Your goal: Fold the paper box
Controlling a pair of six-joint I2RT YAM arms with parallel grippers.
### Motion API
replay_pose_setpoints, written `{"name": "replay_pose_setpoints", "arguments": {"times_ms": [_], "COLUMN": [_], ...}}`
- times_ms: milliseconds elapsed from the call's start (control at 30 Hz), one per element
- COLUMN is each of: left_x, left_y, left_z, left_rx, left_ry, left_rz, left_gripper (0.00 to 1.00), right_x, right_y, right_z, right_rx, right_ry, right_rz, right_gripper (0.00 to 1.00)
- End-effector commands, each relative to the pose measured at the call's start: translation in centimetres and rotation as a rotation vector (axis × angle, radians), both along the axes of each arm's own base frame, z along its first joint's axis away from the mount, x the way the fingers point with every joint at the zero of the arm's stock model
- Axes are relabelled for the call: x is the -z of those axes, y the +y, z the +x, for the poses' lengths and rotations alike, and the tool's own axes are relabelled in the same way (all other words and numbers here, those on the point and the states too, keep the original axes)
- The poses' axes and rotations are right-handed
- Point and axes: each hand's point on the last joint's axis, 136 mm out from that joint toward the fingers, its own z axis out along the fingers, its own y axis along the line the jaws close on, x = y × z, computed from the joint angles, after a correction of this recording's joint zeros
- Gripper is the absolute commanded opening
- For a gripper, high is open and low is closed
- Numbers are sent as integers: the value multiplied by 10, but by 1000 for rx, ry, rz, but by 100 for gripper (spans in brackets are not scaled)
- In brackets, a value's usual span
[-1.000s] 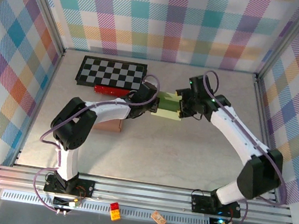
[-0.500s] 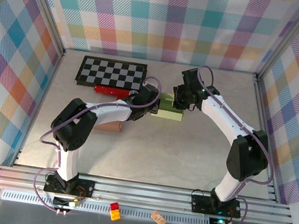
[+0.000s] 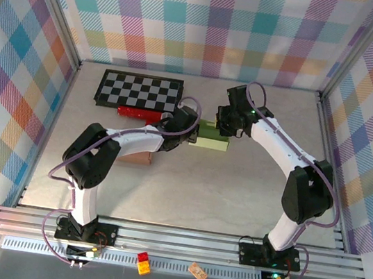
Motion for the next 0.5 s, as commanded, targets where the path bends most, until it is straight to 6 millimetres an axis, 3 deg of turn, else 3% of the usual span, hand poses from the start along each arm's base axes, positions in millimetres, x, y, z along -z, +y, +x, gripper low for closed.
{"name": "replay_pose_setpoints", "arguments": {"times_ms": [0, 100, 233, 467], "left_x": [-8, -14, -21, -37], "left_y": [2, 2, 4, 3], "left_z": [-11, -12, -19, -60], "left_rx": [1, 4, 13, 78], "left_ry": [0, -12, -16, 25], "left_rz": [3, 3, 20, -61], "left_gripper": [11, 19, 38, 47], "right_x": [4, 7, 6, 9], "right_y": [-1, -2, -2, -3], "right_z": [-5, -6, -7, -14], "right_rx": [4, 13, 17, 11], "right_ry": [41, 45, 50, 56], "right_rz": [8, 11, 21, 29], "right_gripper": [3, 0, 0, 0]}}
